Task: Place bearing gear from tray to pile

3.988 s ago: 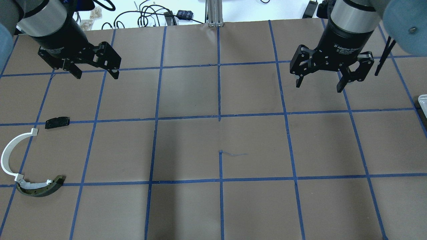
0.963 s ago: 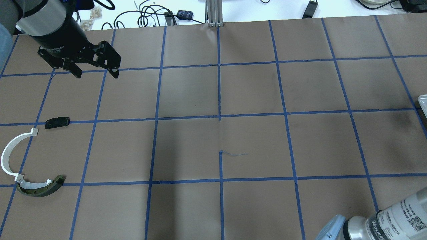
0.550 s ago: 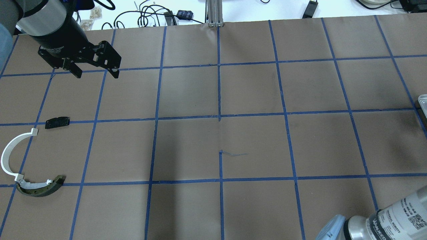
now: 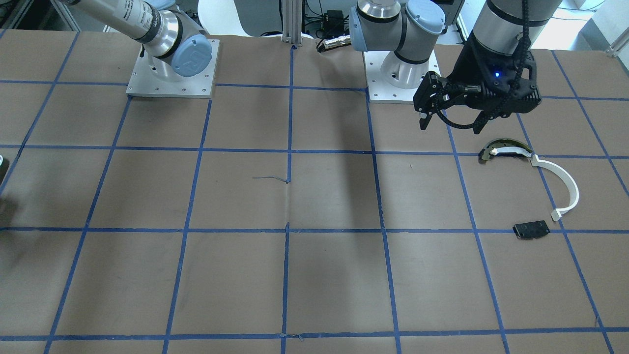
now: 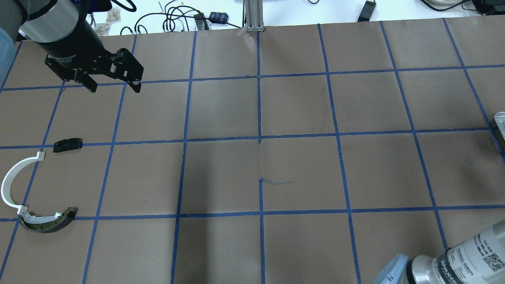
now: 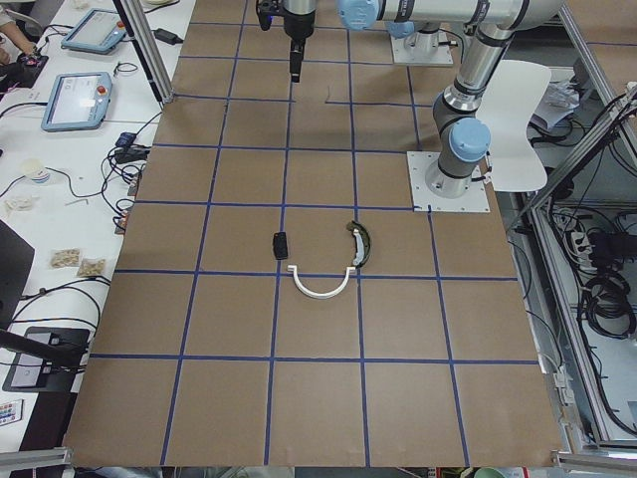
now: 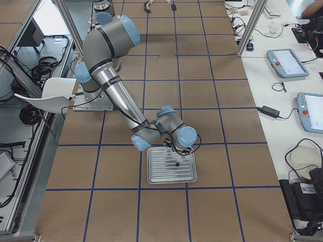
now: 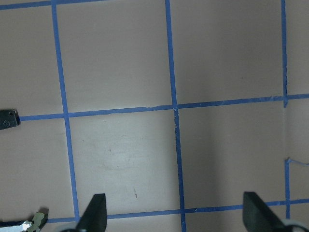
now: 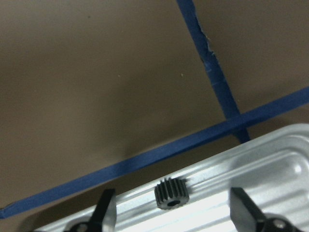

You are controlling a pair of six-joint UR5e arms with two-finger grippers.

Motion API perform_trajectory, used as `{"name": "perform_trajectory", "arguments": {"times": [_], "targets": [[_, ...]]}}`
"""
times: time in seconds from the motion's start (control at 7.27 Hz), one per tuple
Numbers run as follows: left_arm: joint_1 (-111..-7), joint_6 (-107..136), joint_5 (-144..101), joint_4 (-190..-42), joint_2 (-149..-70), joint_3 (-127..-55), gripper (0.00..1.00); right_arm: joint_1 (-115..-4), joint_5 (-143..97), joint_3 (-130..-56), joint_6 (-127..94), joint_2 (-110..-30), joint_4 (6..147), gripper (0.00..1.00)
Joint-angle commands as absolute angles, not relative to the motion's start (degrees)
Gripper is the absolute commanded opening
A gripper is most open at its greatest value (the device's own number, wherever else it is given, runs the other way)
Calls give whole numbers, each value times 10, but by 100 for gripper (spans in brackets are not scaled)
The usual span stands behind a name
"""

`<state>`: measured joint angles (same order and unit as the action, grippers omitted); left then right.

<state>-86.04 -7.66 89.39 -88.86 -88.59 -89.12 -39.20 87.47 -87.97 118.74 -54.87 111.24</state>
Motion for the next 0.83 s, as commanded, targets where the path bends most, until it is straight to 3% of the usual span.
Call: {"name": "perform_trajectory", "arguments": {"times": [0.0,0.14,0.28,0.41,0.69], "targets": [[-860,-77,894,-888,-886,-891,100,-392,875,-883,1188,-548,1111,66],[-860,-76,894,-889,-886,-891,100,-392,876,-884,1187,-548,1110,55],[-860,-76,894,-889,-886,-891,100,-392,876,-884,1187,-548,1110,36],[-860,-76,894,-889,-886,-891,100,-392,888,-883,1187,-550,1109,5],[-860,-77,894,-889,-886,-891,100,-392,905,-881,1181,-552,1104,0]]}}
